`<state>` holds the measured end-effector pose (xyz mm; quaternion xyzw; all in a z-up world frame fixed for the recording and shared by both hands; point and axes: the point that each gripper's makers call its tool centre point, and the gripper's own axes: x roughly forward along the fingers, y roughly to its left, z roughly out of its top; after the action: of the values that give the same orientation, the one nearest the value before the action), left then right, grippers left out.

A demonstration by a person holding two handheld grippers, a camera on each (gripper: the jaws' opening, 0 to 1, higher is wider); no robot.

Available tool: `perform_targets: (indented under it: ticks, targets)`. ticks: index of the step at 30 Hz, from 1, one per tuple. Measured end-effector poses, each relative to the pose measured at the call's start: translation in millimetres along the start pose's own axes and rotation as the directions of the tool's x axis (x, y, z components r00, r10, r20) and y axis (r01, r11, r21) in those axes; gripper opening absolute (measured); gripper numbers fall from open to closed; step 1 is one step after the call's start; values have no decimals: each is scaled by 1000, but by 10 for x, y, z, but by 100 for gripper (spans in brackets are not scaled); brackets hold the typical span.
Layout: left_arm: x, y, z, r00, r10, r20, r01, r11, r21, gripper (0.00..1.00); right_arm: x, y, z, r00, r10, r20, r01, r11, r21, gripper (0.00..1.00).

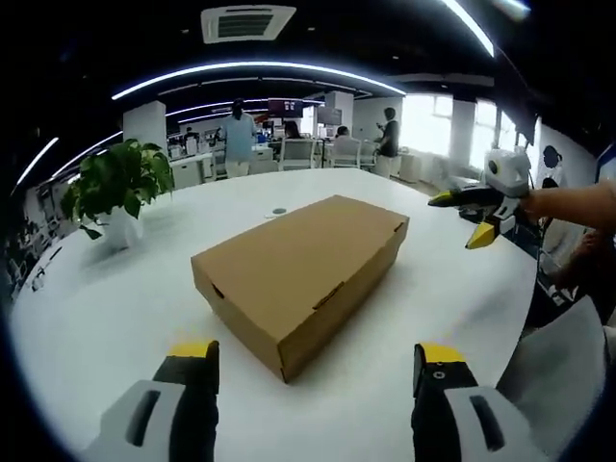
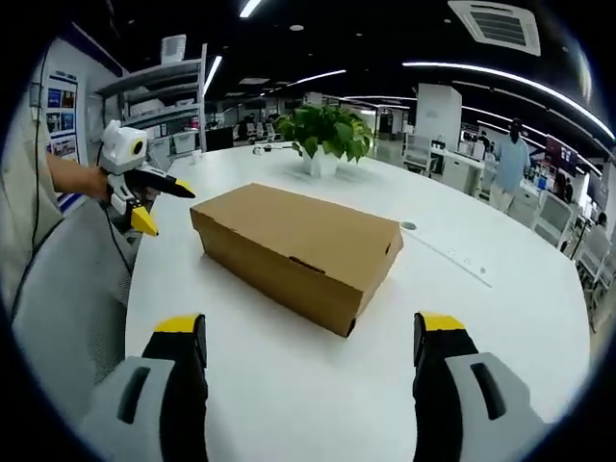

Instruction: Operate the shoe box by opening the lid, removing the specified soft item, and placing it in the target area until the item is outside and the box remains undamaged.

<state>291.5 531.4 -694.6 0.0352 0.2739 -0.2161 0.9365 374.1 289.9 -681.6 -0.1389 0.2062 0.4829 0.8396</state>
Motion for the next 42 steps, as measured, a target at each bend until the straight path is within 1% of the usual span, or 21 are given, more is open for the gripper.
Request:
perform_targets:
  ticks: [3, 8, 10, 14, 16, 19, 25, 30, 32, 36, 39, 42]
  targets:
    - [42, 24, 8, 1000, 18, 3, -18, 1000, 3, 83, 70, -38, 15, 1000, 14, -7, -15, 1000, -24, 80]
    - [117, 44, 19, 1000, 12, -1, -12, 1000, -17, 79, 216, -140, 64, 999, 28, -20, -29, 998, -47, 78]
    - [146, 52, 28, 1000, 16, 4, -16, 1000, -19, 78, 262, -164, 76, 999, 34, -21, -34, 998, -45, 77]
    - [205, 102, 31, 999, 41, 0, -41, 999, -26, 74, 356, -198, 59, 998, 41, -38, -42, 998, -47, 73]
    - [228, 145, 46, 998, 64, 9, -64, 998, -25, 71, 388, -210, 55, 998, 41, -42, -43, 998, -44, 71]
    - [253, 177, 62, 996, 92, 9, -91, 995, -32, 70, 427, -219, 48, 998, 45, -54, -48, 997, -55, 69]
    - [326, 212, 88, 992, 124, -3, -124, 992, -22, 66, 505, -317, -6, 997, 24, -79, -28, 998, -51, 60]
    - [383, 231, 95, 991, 135, -11, -135, 991, -21, 62, 571, -359, 4, 996, 12, -85, -15, 999, -43, 54]
    - [406, 216, 85, 992, 128, -17, -129, 991, -42, 62, 601, -357, 15, 996, 9, -85, -13, 999, -42, 52]
    - [425, 235, 70, 989, 143, -23, -144, 989, -36, 61, 649, -341, 20, 996, 17, -87, -21, 999, -45, 51]
    - [425, 276, 63, 986, 163, -24, -164, 986, -40, 57, 689, -353, 39, 996, 19, -83, -23, 999, -39, 49]
    - [442, 280, 47, 987, 161, -26, -163, 985, -49, 57, 726, -311, 22, 995, 38, -94, -43, 998, -46, 48]
